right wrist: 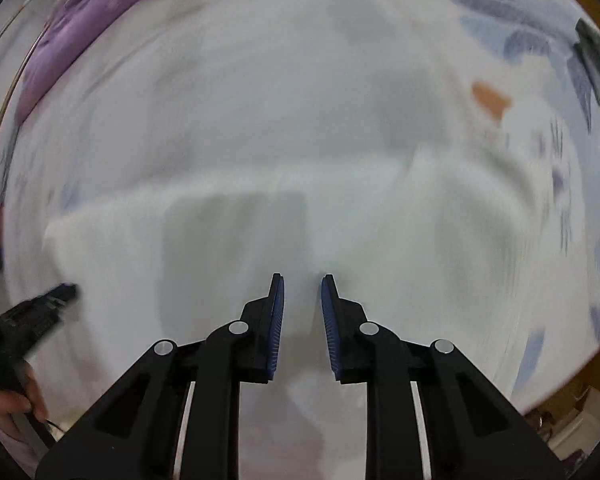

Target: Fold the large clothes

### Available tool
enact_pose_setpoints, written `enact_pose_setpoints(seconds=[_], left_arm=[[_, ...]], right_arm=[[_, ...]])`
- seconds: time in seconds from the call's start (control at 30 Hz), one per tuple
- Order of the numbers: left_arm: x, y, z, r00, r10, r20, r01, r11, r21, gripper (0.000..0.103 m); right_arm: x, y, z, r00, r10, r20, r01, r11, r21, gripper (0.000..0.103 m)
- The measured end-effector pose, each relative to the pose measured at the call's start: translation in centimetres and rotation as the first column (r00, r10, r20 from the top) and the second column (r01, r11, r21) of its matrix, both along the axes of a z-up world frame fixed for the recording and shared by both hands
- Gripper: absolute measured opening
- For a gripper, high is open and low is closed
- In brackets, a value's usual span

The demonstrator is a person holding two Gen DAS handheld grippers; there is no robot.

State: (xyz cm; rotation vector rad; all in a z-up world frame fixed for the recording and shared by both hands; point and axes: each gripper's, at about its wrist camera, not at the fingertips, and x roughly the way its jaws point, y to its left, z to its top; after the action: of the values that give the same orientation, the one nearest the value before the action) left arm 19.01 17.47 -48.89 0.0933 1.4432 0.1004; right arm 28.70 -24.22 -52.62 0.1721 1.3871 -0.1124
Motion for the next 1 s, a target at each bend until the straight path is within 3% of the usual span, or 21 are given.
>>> enact_pose_setpoints(seconds=[0.03,0.1,0.13,0.17,0.2,0.23,0.3,0.33,0.4,0.47,0.5,0.57,0.63,0.7,0.8,0.87,0.93,1.0], left_arm=[[1.1,1.0,-1.2,0.999,0.031,-0.025,-0.033,0.998,-0.056,0.023],[1.8,2.7,-1.8,0.997,0.070,-0.033,-0.075,0.983,-0.170,0.021],[1.5,3.0,-1.3,0.999,0.048,-0.022,-0.051,0.986,-0.158,0.013],[0.5,2.9,-0.5,1.000,0.009,-0.004,-0.009,0.998,-0.059,0.004],[-0.8,3.3,0.0,1.000,-0.019,0.007,0.018,0.997,0.081,0.003],[-2.0,4.6,-0.1,1.000,-0.016,-0.010,0.017,0.986,0.165,0.003],[-4.0,7.6,-1.1,0.992,0.058,-0.114,-0.038,0.984,0.172,0.004],[-5.8,10.0,-1.6,0.974,0.142,-0.177,-0.116,0.982,0.150,0.004],[-7.9,11.4,-1.1,0.965,0.174,-0.196,-0.155,0.982,0.108,0.004],[-9.3,10.1,0.2,0.980,0.128,-0.155,-0.118,0.990,0.072,0.004],[-9.9,8.9,0.9,0.986,0.101,-0.130,-0.100,0.995,0.017,0.005],[-10.7,6.7,0.3,0.985,0.091,-0.148,-0.101,0.993,-0.064,0.004],[-11.4,5.2,-2.1,0.967,0.107,-0.229,-0.126,0.989,-0.072,0.004],[-12.4,4.2,-3.0,0.969,0.115,-0.217,-0.122,0.992,-0.020,0.004],[-14.8,3.5,-2.4,0.955,0.139,-0.262,-0.150,0.988,-0.021,0.004],[-16.5,4.3,-2.5,0.932,0.152,-0.330,-0.172,0.984,-0.034,0.004],[-18.5,5.1,-2.7,0.896,0.163,-0.412,-0.186,0.982,-0.015,0.005],[-19.9,4.7,-2.0,0.887,0.162,-0.433,-0.195,0.980,-0.032,0.005]], right_arm=[[0.7,-0.7,-0.5,1.000,0.016,0.015,-0.015,0.999,-0.049,0.016],[-0.7,-4.4,-2.0,1.000,0.007,0.004,-0.007,1.000,-0.029,0.015],[-2.0,-5.0,-2.1,1.000,-0.018,-0.005,0.018,0.999,-0.043,0.014],[-3.1,-7.0,-1.6,0.997,-0.067,-0.024,0.066,0.996,-0.052,0.010],[-4.1,-9.2,-0.9,0.993,-0.108,-0.038,0.106,0.993,-0.057,0.006],[-5.3,-11.3,-0.6,0.982,-0.181,-0.062,0.177,0.982,-0.068,0.005],[-7.6,-14.0,-0.2,0.948,-0.288,-0.134,0.259,0.945,-0.198,0.012],[-9.2,-15.0,0.3,0.935,-0.323,-0.143,0.298,0.939,-0.172,0.012],[-10.9,-14.2,1.2,0.939,-0.314,-0.140,0.306,0.949,-0.079,0.012],[-11.7,-12.6,1.8,0.956,-0.256,-0.141,0.250,0.967,-0.055,0.012],[-12.3,-11.7,1.7,0.962,-0.227,-0.150,0.226,0.974,-0.027,0.012],[-13.5,-8.6,-1.2,0.953,-0.187,-0.237,0.207,0.976,0.062,0.015],[-14.3,-6.9,-4.2,0.936,-0.168,-0.310,0.181,0.983,0.014,0.014],[-15.5,-5.9,-4.1,0.947,-0.156,-0.281,0.155,0.988,-0.026,0.014],[-18.0,-5.9,-4.9,0.896,-0.151,-0.418,0.198,0.978,0.071,0.015],[-20.8,-6.1,-6.2,0.839,-0.138,-0.526,0.227,0.968,0.108,0.015],[-22.4,-6.3,-6.3,0.812,-0.139,-0.566,0.235,0.967,0.101,0.016],[-22.9,-6.5,-5.0,0.810,-0.167,-0.562,0.285,0.950,0.128,0.016]])
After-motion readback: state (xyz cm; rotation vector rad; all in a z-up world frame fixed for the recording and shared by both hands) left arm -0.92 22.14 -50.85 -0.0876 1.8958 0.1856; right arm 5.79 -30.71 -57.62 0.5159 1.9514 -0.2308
